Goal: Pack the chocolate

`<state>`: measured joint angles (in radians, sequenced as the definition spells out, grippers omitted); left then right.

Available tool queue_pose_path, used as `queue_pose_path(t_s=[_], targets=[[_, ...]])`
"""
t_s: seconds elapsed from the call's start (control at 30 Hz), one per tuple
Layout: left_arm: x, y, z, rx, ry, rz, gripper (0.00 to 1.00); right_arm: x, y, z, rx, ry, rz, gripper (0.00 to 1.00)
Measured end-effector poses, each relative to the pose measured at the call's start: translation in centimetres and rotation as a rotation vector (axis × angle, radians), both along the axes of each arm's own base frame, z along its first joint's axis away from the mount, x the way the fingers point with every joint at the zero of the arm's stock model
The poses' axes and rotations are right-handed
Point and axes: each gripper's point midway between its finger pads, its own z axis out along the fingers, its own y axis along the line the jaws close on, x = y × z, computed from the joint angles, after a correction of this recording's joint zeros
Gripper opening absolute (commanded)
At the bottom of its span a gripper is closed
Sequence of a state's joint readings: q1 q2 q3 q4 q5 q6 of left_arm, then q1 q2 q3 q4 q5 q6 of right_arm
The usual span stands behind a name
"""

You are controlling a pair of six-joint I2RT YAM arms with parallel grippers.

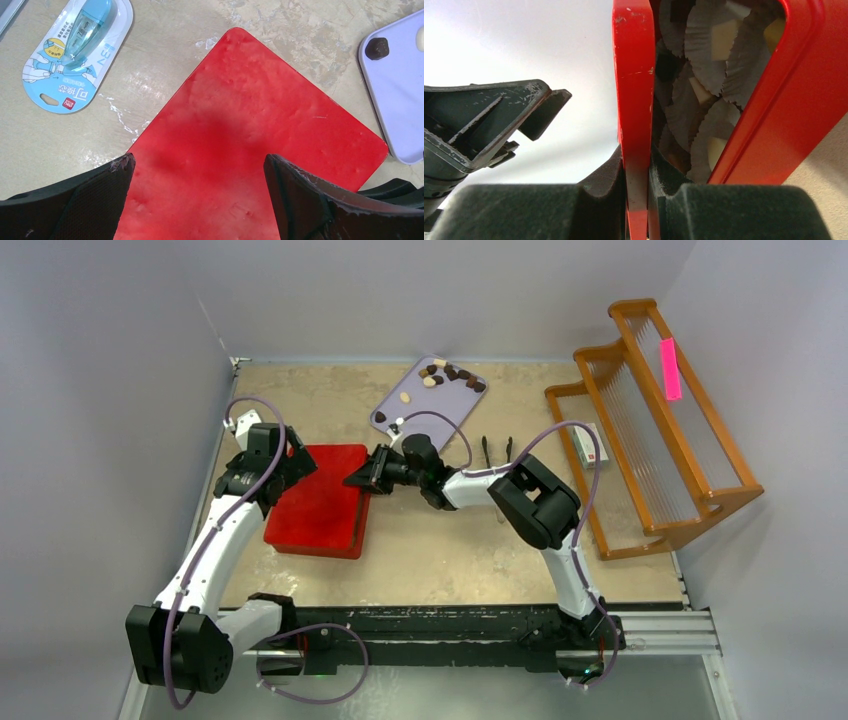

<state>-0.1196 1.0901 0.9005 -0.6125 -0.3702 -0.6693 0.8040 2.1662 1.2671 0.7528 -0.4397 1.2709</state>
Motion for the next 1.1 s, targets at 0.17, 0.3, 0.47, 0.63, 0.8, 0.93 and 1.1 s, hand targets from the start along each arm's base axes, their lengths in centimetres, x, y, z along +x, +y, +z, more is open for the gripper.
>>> queue_pose_path(t_s=[0.17, 0.3, 0.47, 0.63, 0.8, 0.93, 1.1], targets=[[-0.1, 0.0, 0.0, 0.001, 0.004, 0.000, 1.00, 0.2, 0.0, 0.3, 0.014, 0.010, -0.011, 0.00], [-0.1, 0.0, -0.1, 0.001, 0.004, 0.000, 1.00, 0.1, -0.2, -0.1, 0.010, 0.015, -0.018, 0.00], [-0.1, 0.0, -0.1, 0.000, 0.005, -0.001, 0.99, 0.1, -0.5, -0.6, 0.004, 0.010, -0.029, 0.02], [0.1, -0.4, -0.8, -0.014, 0.030, -0.016, 0.97, 0.1, -0.9, -1.0, -0.007, 0.013, -0.038, 0.13], [0.4, -1.2, -2.5, -0.039, 0.086, -0.041, 0.96, 0.1, -0.9, -0.9, -0.010, 0.009, -0.039, 0.20], [0.5, -1.9, -3.7, -0.066, 0.129, -0.063, 0.96, 0.0, -1.4, -0.8, -0.039, 0.012, -0.051, 0.27], [0.5, -2.2, -4.2, -0.083, 0.145, -0.070, 0.96, 0.0, -2.7, -1.1, -0.108, 0.031, -0.078, 0.32]])
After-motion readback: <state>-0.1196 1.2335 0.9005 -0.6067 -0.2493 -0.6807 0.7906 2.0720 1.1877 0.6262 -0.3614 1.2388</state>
